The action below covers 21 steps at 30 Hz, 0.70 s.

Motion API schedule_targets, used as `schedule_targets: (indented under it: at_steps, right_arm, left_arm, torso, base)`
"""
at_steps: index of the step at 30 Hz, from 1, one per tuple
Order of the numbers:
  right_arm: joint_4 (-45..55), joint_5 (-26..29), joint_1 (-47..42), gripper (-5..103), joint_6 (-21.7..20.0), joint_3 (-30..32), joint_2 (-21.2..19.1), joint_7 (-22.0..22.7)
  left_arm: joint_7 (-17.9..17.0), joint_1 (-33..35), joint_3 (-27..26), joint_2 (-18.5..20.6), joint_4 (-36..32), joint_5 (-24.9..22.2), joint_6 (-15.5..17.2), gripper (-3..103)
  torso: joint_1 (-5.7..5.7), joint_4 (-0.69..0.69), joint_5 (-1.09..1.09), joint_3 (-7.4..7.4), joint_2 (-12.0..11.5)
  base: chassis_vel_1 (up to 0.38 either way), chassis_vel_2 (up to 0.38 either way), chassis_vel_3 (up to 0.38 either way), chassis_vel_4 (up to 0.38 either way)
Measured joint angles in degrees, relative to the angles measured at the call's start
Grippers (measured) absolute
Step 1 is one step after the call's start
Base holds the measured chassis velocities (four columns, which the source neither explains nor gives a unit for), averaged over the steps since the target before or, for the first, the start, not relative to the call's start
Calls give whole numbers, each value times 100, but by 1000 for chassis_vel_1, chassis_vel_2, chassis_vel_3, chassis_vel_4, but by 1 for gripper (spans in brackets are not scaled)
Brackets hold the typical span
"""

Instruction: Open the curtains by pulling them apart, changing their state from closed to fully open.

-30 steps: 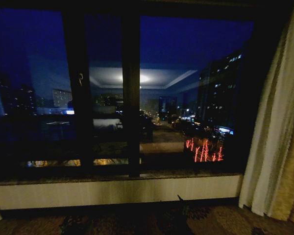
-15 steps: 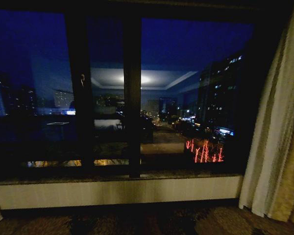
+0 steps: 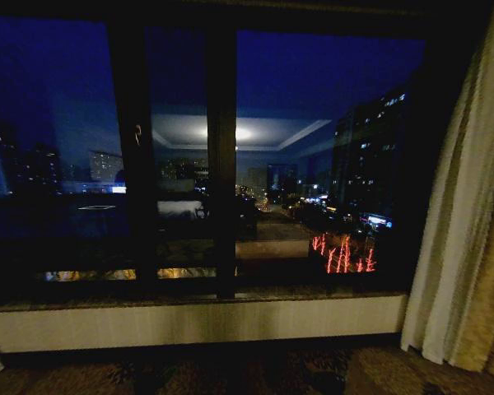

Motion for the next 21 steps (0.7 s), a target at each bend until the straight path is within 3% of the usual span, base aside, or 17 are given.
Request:
schedule_targets:
  at_steps: [12,16,18,19,21]
  right_arm:
    - [272,130,72,100,-51,12,0,-52]
    - [716,279,42,100,-124,132,0,-110]
    - [981,319,29,100,-217,150,0,-147]
    - [981,319,29,100,-217,150,0,-147]
    - [1476,368,-74,100,-564,62,0,-148]
  left_arm:
    - [190,229,-116,-53,-186,47,-304,100]
    - [101,231,-223,23,-781,-2,40,100]
    - [-94,259,-256,63,-1246,-21,415,100]
    - [-94,259,-256,63,-1246,-21,415,100]
    - [-399,395,-230,-26,-1781,-25,839,100]
  torso:
    - [0,0,-2,0,0]
    - [-1,0,-2,0,0]
    - [0,0,0,0,0]
    - [0,0,0,0,0]
    - [0,0,-1,0,0]
  base:
    - [0,0,0,0]
    - [0,0,0,0]
    - [0,0,0,0]
    - [0,0,0,0]
    - [0,0,0,0]
